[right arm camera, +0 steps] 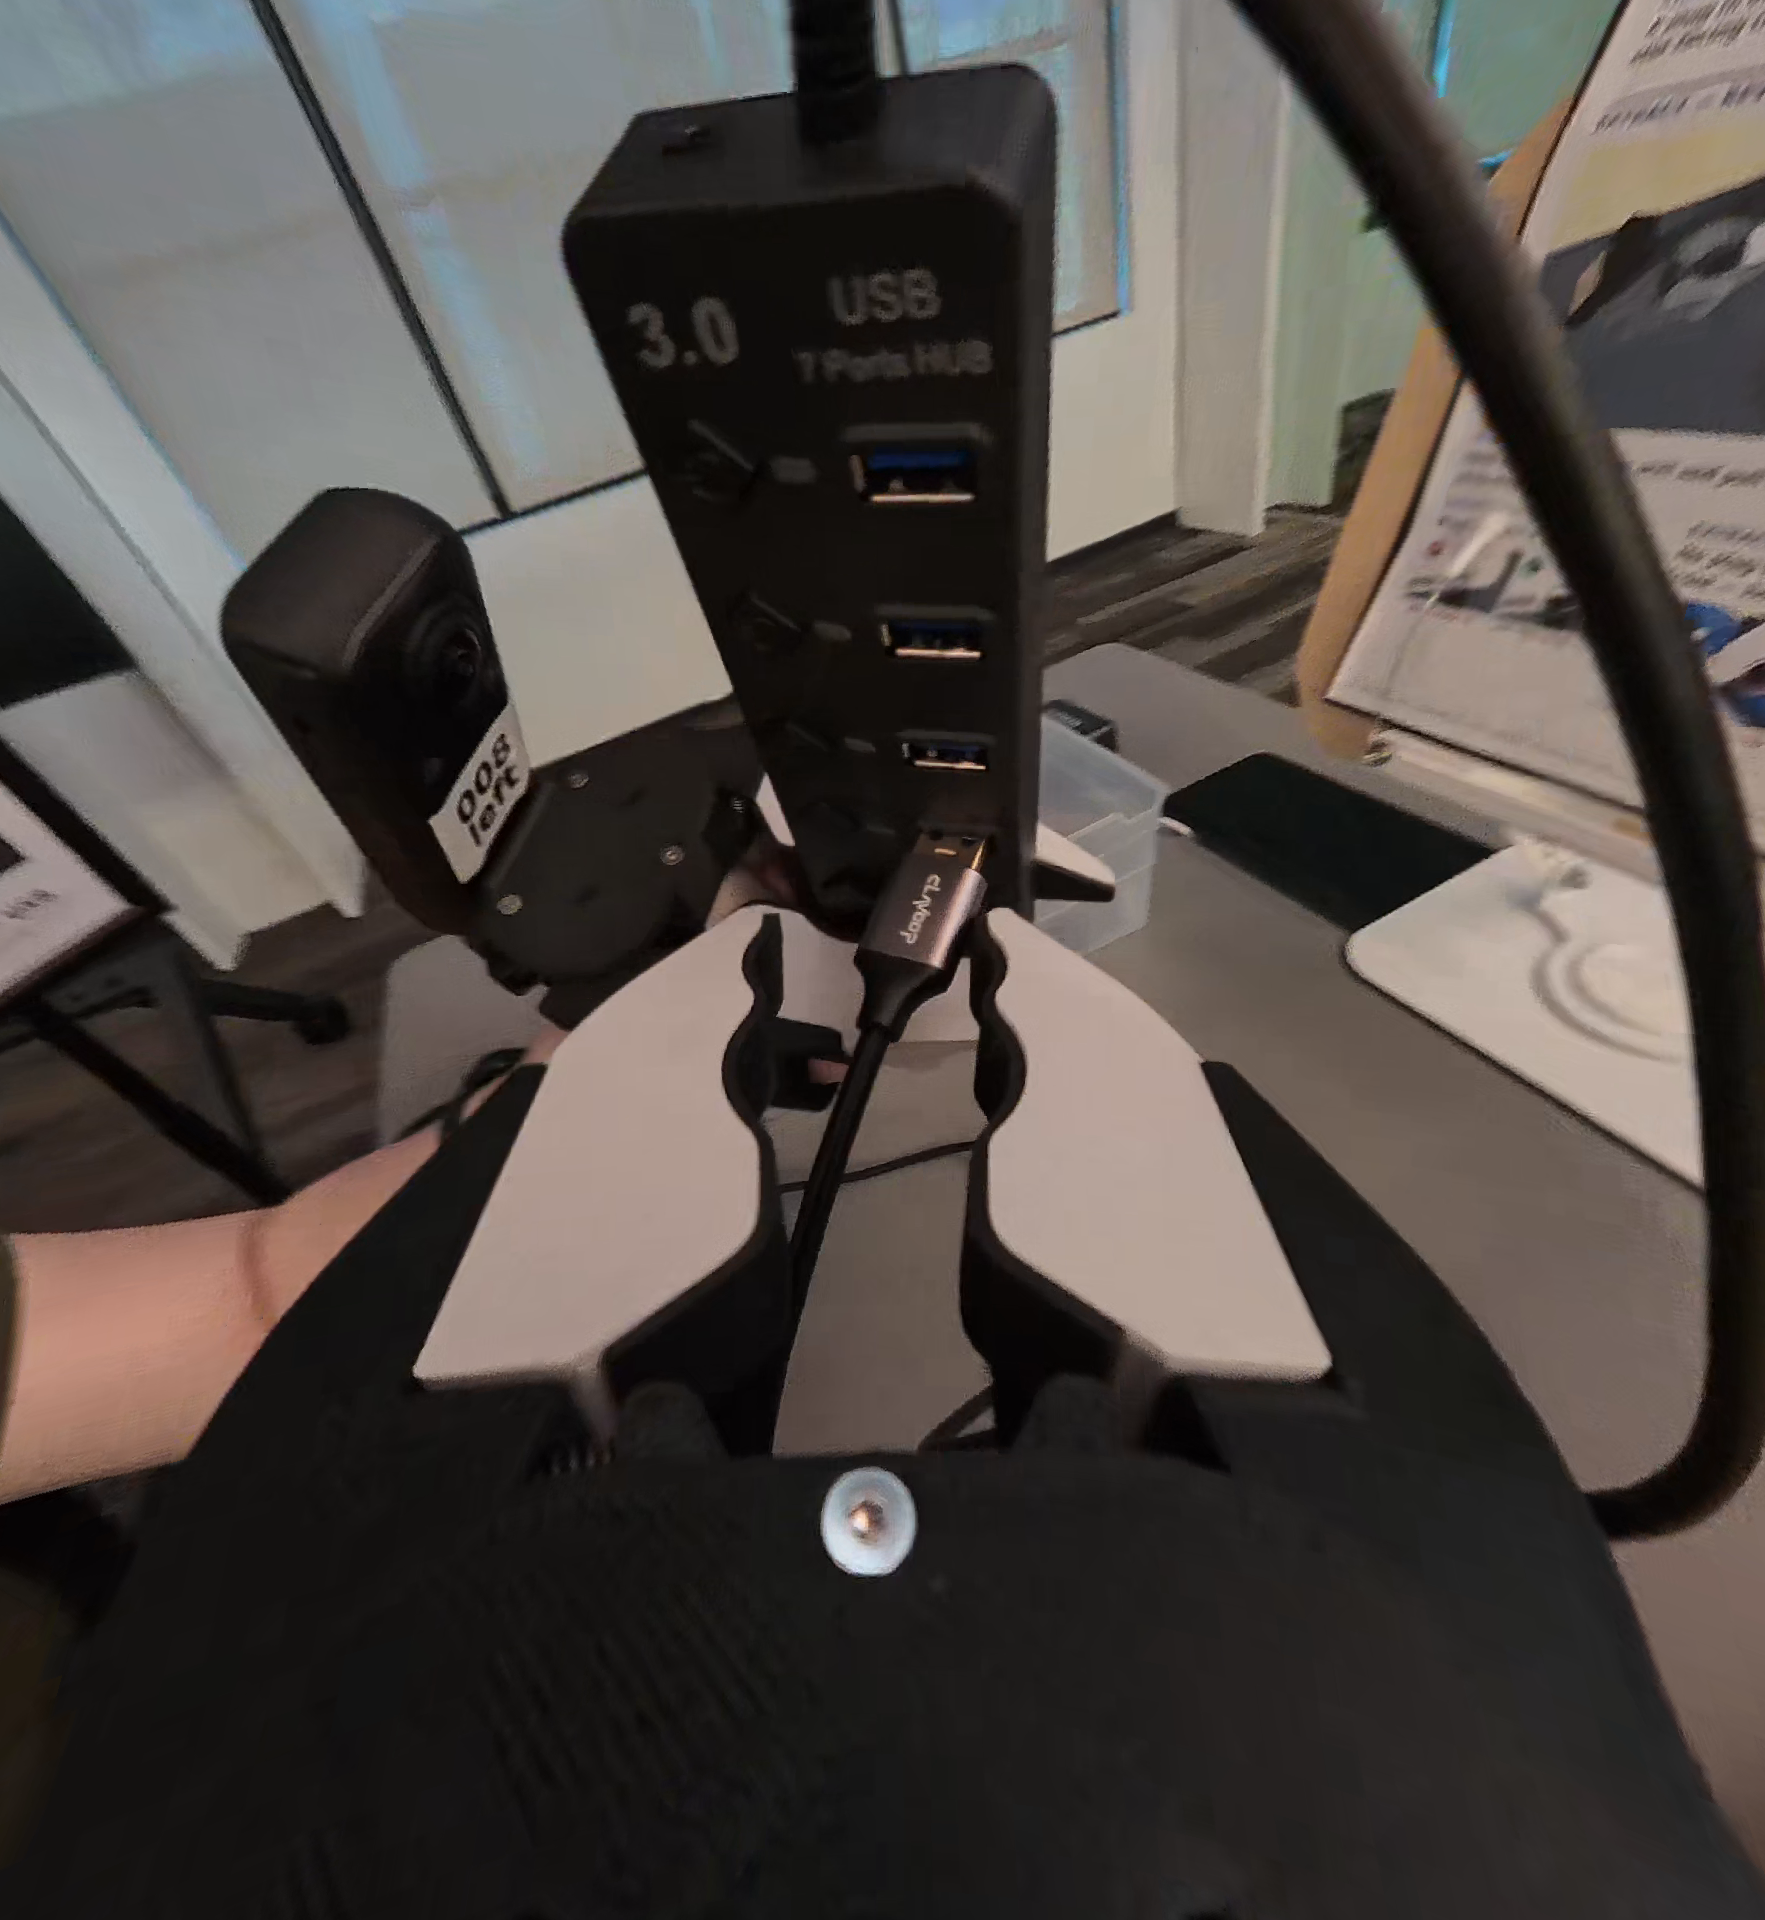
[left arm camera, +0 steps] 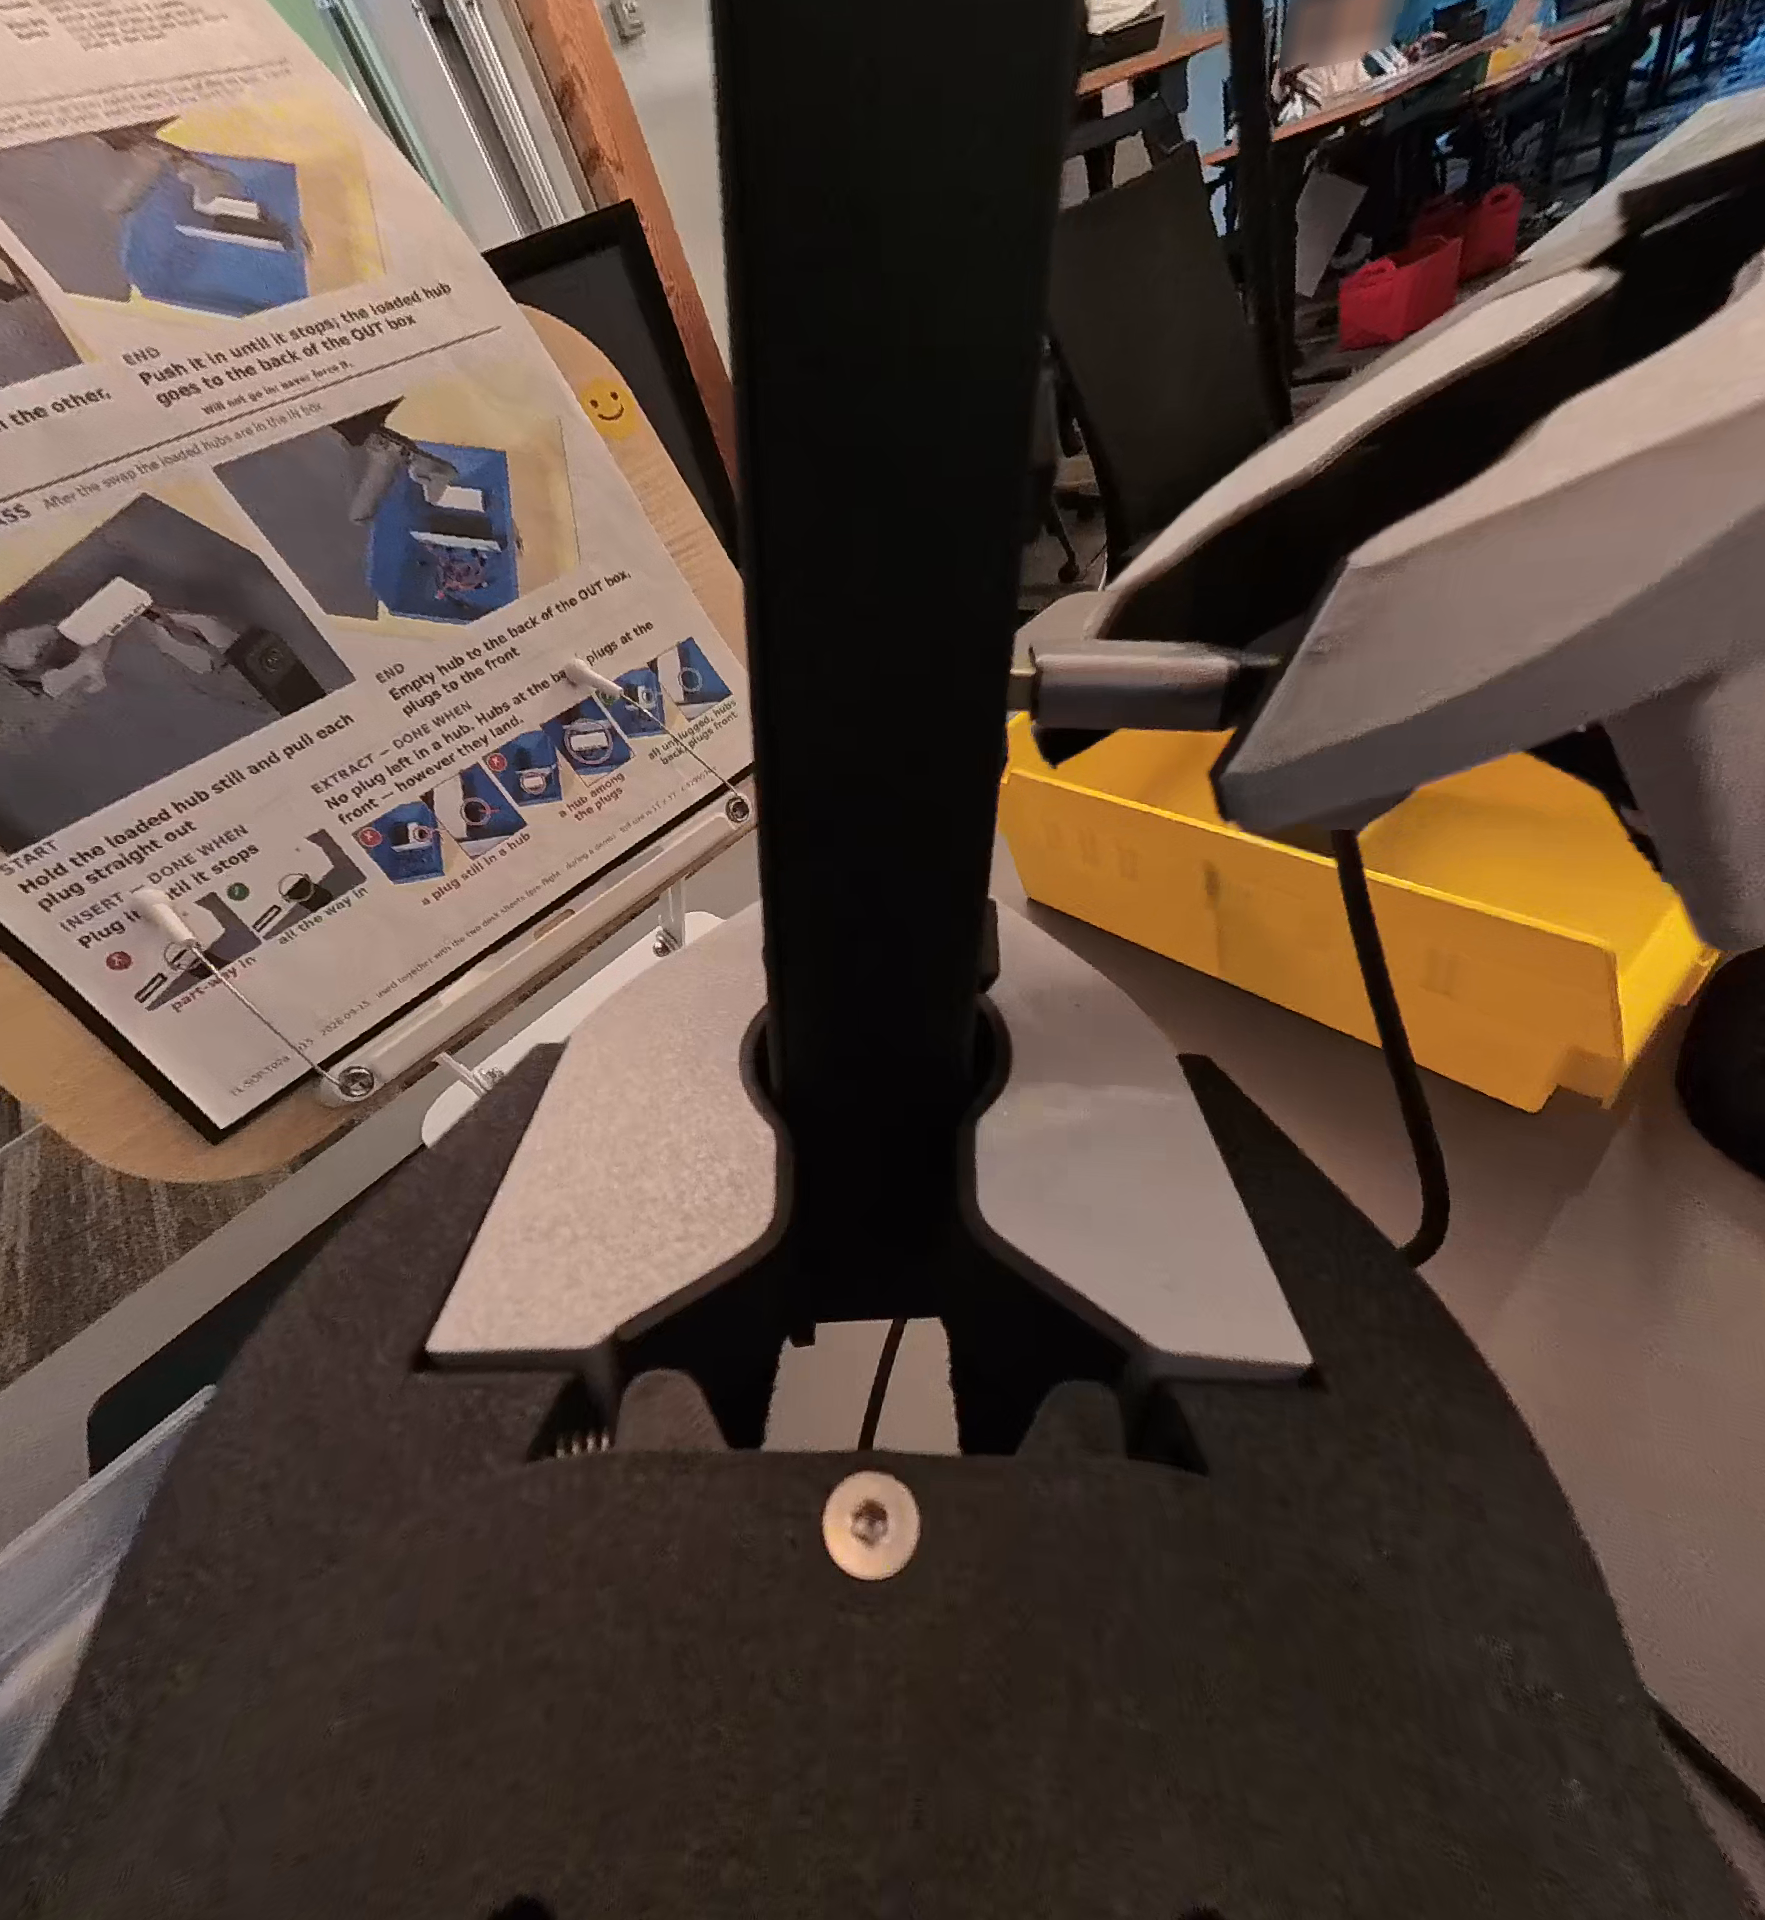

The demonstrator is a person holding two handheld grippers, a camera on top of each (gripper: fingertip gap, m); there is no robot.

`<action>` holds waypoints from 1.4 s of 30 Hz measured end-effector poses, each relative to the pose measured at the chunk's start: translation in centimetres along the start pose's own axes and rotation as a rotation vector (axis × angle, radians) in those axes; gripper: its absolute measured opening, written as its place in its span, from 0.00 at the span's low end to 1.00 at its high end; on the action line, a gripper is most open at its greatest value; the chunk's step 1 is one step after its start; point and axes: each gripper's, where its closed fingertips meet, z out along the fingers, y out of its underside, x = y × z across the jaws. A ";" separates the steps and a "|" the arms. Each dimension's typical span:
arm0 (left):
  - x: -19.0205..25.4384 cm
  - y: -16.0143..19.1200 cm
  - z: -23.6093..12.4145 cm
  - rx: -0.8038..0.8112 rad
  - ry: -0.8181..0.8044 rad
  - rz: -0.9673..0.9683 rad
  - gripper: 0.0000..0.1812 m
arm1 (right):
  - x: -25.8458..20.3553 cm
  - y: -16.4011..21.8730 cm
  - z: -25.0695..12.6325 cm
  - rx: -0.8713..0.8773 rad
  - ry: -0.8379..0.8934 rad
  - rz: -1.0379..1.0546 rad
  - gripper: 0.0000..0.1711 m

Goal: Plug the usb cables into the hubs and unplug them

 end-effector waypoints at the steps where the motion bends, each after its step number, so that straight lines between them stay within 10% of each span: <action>1: 0.0 0.0 0.0 0.001 0.003 -0.012 0.15 | 0.0 -0.1 0.1 0.006 0.035 -0.034 0.20; 42: 0.2 -1.4 -0.3 0.099 -0.008 -0.121 0.14 | 0.3 -1.6 -0.3 0.081 0.394 -0.406 0.12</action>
